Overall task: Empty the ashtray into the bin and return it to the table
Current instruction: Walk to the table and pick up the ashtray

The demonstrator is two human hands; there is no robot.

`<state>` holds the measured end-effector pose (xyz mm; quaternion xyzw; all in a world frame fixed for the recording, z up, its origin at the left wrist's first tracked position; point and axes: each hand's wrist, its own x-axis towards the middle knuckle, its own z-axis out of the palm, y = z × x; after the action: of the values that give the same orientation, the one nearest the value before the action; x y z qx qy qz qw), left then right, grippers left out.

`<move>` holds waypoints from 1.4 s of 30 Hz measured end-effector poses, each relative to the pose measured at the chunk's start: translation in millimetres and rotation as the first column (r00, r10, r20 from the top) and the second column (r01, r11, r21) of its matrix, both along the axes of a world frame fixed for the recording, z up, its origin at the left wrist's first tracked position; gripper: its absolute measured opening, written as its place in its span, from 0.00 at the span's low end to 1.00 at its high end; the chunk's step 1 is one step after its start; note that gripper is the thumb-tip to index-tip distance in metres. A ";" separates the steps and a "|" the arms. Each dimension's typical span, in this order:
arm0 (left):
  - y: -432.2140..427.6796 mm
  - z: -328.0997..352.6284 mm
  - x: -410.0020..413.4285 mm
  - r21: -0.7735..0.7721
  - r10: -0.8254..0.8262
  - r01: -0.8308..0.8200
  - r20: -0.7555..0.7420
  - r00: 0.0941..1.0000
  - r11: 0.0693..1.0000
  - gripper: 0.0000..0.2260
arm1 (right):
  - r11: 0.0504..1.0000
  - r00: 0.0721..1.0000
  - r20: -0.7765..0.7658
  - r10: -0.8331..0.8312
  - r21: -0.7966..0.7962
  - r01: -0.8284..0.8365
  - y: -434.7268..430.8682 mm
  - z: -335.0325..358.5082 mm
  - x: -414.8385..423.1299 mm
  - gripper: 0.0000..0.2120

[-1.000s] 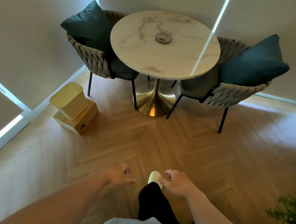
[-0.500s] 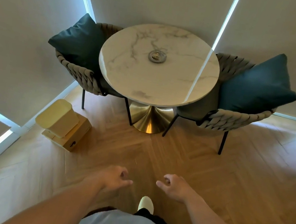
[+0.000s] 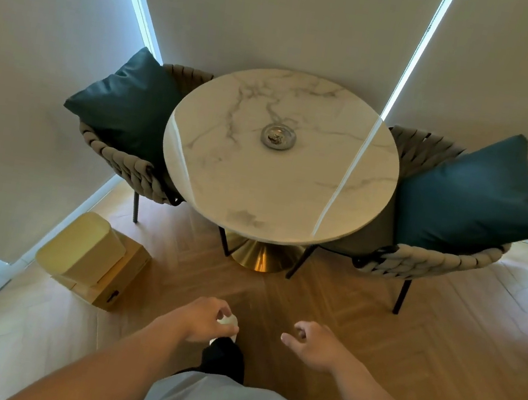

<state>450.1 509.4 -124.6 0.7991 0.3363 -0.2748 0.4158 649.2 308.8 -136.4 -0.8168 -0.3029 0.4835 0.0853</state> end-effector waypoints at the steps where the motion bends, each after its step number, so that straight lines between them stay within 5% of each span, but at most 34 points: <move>1: 13.0 -0.9 7.6 -0.001 -0.005 0.005 -0.005 1.000 1.000 0.27 | 1.000 1.000 -0.001 -0.003 -0.004 0.003 11.6 -0.6 6.4 0.35; 14: 183.2 -11.9 93.8 0.027 -0.117 0.118 -0.044 0.992 0.993 0.28 | 0.997 0.997 0.004 -0.074 -0.006 0.074 171.4 7.8 80.6 0.35; 42: 271.1 10.3 272.5 -0.001 0.091 -0.091 0.006 0.996 0.996 0.27 | 0.989 0.991 0.002 0.130 0.070 -0.130 318.5 11.8 262.7 0.33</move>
<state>722.6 780.5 -114.3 0.7835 0.3712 -0.2534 0.4290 911.8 627.2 -124.6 -0.7913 -0.3721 0.4781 0.0824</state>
